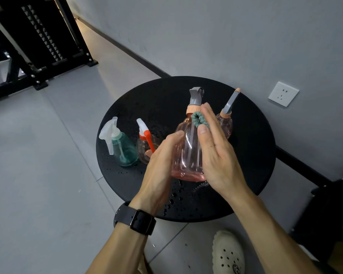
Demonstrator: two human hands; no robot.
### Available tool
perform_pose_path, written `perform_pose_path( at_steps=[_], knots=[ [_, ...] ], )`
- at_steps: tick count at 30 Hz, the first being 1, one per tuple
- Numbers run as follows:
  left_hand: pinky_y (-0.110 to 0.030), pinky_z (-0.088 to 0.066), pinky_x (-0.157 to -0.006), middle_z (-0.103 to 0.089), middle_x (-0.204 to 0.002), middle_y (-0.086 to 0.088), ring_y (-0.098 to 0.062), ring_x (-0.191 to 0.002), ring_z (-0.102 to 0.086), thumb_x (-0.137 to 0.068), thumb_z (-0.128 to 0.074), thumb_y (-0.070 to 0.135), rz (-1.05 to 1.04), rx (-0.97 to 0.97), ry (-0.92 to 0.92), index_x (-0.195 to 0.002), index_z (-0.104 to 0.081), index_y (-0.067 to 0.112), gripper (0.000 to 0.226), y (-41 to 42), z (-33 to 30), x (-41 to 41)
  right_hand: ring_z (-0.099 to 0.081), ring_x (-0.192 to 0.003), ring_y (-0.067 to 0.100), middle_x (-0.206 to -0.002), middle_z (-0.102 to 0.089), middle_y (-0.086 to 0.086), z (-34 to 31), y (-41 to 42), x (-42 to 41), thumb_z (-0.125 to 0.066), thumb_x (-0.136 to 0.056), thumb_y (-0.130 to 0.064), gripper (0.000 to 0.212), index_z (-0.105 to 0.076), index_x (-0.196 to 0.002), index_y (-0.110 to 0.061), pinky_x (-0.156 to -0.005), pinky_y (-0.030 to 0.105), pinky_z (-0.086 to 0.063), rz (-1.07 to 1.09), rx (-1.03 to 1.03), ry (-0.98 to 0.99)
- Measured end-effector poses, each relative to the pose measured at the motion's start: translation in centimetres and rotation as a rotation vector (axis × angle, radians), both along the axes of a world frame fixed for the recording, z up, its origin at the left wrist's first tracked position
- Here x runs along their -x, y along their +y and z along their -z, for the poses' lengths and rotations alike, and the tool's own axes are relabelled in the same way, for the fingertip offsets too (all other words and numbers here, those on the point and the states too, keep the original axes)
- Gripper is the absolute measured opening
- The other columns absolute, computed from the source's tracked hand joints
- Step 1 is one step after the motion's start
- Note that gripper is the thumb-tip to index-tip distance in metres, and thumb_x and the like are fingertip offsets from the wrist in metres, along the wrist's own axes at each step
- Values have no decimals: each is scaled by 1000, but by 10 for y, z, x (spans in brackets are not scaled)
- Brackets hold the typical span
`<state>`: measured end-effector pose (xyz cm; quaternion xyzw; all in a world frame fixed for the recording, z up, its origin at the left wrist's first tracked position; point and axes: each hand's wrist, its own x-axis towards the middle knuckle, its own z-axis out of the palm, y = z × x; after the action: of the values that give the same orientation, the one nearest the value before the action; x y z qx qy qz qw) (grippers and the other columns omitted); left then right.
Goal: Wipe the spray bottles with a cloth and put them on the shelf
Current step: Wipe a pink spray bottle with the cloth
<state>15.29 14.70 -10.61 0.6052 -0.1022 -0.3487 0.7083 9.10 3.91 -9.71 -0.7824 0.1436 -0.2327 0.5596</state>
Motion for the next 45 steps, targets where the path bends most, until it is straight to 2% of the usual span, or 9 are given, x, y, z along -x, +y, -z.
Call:
perform_pose_path(
  at_steps=[3, 9, 14, 22, 26, 28, 33, 41, 45],
  knots=[
    [-54, -56, -88, -72, -105, -10, -28, -91, -69, -93, -46, 52, 51, -36, 10, -112, -69, 10, 51, -1, -1, 1, -14, -138, -17, -158, -17, -21, -3, -2, 1, -29, -105, -31, 46, -24, -151, -31, -110, 7, -21, 1, 35, 17],
    [-45, -55, -75, -72, -96, -14, -25, -83, -69, -93, -42, 54, 71, -35, 38, -110, -69, 9, 55, -6, -1, 6, -6, -144, -8, -157, -10, -23, 0, -2, -2, -24, -102, -38, 52, -19, -152, -29, -121, 30, -19, 0, 300, 80],
    [-32, -49, -58, -68, -78, -1, -17, -68, -66, -94, -46, 46, -44, 23, 34, -91, -70, 15, 40, -7, -6, 6, 1, -147, -2, -159, -3, -19, 6, 10, -3, -22, -103, -39, 53, -12, -153, -27, -121, 24, -10, 7, 399, 65],
    [-30, -49, -72, -64, -85, -1, -15, -81, -62, -94, -50, 44, -179, 115, 78, -94, -69, 16, 33, -3, -6, -2, 1, -150, 15, -162, -10, -4, 17, 33, -2, -21, -104, -36, 53, -13, -152, -17, -121, 30, -10, 72, 555, 20],
    [-16, -41, -43, -57, -60, 8, -5, -49, -54, -99, -42, 43, -141, 89, 37, -70, -62, 19, 42, -3, -9, 0, 0, -150, 14, -161, -11, -5, 14, 33, -3, -23, -104, -34, 53, -17, -152, -15, -121, 31, -12, 66, 542, 8],
    [-16, -36, -38, -52, -54, 10, -4, -43, -49, -100, -41, 41, -120, 79, 29, -62, -58, 23, 45, -4, -11, 1, 1, -150, 13, -161, -11, -6, 11, 29, -3, -24, -104, -33, 52, -20, -152, -13, -121, 30, -10, 66, 534, -6],
    [-21, -41, -45, -56, -56, 9, -5, -48, -54, -100, -40, 43, -80, 59, 6, -58, -62, 25, 50, -6, -9, 4, 4, -149, 7, -160, -8, -8, 2, 19, -7, -21, -102, -36, 54, -19, -152, -15, -120, 20, -2, 55, 497, 4],
    [-35, -53, -78, -71, -104, -7, -21, -96, -69, -100, -48, 45, -130, 161, 79, -116, -70, 12, 43, -5, -5, 3, -6, -148, 3, -161, -18, -6, 1, 18, -5, -22, -102, -37, 54, -22, -152, -18, -120, 23, -12, 15, 470, 22],
    [-35, -55, -82, -68, -102, -10, -23, -92, -67, -100, -48, 43, -186, 220, 118, -116, -69, 8, 44, -5, -5, 1, -7, -149, 7, -161, -18, -5, 3, 23, -4, -24, -102, -34, 54, -22, -153, -16, -120, 26, -13, 36, 492, 20]
  ],
)
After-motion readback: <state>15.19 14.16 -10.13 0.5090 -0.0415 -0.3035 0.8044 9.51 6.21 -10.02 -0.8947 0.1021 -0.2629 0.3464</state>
